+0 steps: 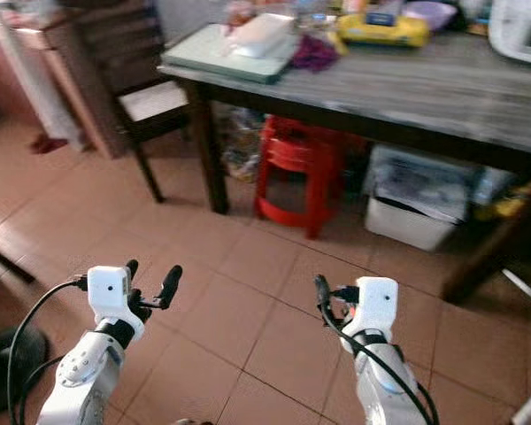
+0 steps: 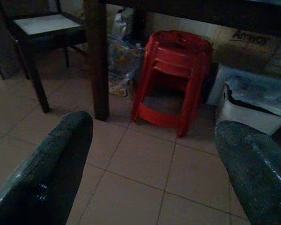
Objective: Setting the table
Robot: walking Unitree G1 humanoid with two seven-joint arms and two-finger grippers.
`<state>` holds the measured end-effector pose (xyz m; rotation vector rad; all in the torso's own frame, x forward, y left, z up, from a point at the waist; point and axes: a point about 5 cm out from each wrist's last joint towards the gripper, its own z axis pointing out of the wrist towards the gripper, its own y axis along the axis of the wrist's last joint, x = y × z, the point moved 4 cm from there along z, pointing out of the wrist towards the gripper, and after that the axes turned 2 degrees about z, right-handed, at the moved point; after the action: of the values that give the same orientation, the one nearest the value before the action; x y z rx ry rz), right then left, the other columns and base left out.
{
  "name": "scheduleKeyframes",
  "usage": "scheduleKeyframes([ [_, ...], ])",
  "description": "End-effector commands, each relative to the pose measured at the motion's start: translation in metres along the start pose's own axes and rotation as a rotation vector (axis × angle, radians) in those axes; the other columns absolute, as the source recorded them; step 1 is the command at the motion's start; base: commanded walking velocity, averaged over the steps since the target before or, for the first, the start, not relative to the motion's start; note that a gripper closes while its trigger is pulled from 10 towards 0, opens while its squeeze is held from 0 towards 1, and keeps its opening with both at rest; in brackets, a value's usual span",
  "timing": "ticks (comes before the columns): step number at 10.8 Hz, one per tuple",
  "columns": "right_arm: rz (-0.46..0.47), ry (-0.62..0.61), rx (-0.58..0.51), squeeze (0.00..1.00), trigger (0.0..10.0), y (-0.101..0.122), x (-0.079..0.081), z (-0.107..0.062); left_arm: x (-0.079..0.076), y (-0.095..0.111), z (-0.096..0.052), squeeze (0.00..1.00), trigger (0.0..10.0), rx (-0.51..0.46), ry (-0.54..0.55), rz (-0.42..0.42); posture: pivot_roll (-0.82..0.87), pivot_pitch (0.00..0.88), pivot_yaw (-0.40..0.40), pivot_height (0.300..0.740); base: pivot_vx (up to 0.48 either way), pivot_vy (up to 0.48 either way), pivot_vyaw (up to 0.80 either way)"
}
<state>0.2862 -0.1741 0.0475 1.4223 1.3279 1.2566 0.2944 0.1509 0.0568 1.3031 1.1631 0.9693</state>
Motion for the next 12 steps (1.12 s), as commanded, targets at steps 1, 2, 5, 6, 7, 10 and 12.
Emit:
scheduleKeyframes([
  [1, -0.003, 0.002, 0.0, 0.0, 10.0, 0.002, 0.001, 0.0, 0.001, 0.002, -0.003, 0.0, 10.0, -0.006, -0.016, -0.008, -0.07, 0.114, 0.039, 0.74, 0.0, 0.0, -0.8],
  [2, -0.004, 0.006, -0.013, 0.0, 10.0, 0.007, 0.002, 0.0, -0.003, 0.007, -0.003, 0.0, 10.0, -0.025, -0.032, -0.021, -0.07, 0.116, 0.036, 0.74, 0.0, 0.0, -0.8],
  [5, -0.003, 0.036, -0.079, 0.0, 10.0, 0.031, 0.012, 0.002, -0.01, 0.017, 0.0, 0.0, 10.0, -0.054, -0.05, -0.031, -0.08, 0.125, 0.037, 0.74, 0.0, 0.0, -0.8],
  [6, 0.001, 0.025, -0.104, 0.0, 10.0, 0.037, 0.011, 0.001, -0.011, 0.024, 0.0, 0.0, 10.0, -0.085, -0.044, -0.059, -0.08, 0.135, 0.04, 0.74, 0.0, 0.0, -0.8],
  [7, -0.014, 0.017, -0.13, 0.0, 10.0, 0.044, 0.01, -0.001, -0.011, 0.036, -0.001, 0.0, 10.0, -0.14, -0.04, -0.051, -0.08, 0.144, 0.045, 0.74, 0.0, 0.0, -0.8],
  [10, -0.066, -0.014, -0.18, 0.0, 10.0, 0.056, 0.012, -0.013, 0.002, 0.05, -0.014, 0.0, 10.0, -0.204, 0.036, 0.01, -0.1, 0.188, 0.056, 0.74, 0.0, 0.0, -0.8],
  [12, -0.072, 0.031, -0.194, 0.0, 10.0, 0.057, 0.03, -0.009, 0.017, 0.047, -0.018, 0.0, 10.0, -0.22, 0.108, 0.121, -0.07, 0.152, 0.06, 0.74, 0.0, 0.0, -0.8],
])
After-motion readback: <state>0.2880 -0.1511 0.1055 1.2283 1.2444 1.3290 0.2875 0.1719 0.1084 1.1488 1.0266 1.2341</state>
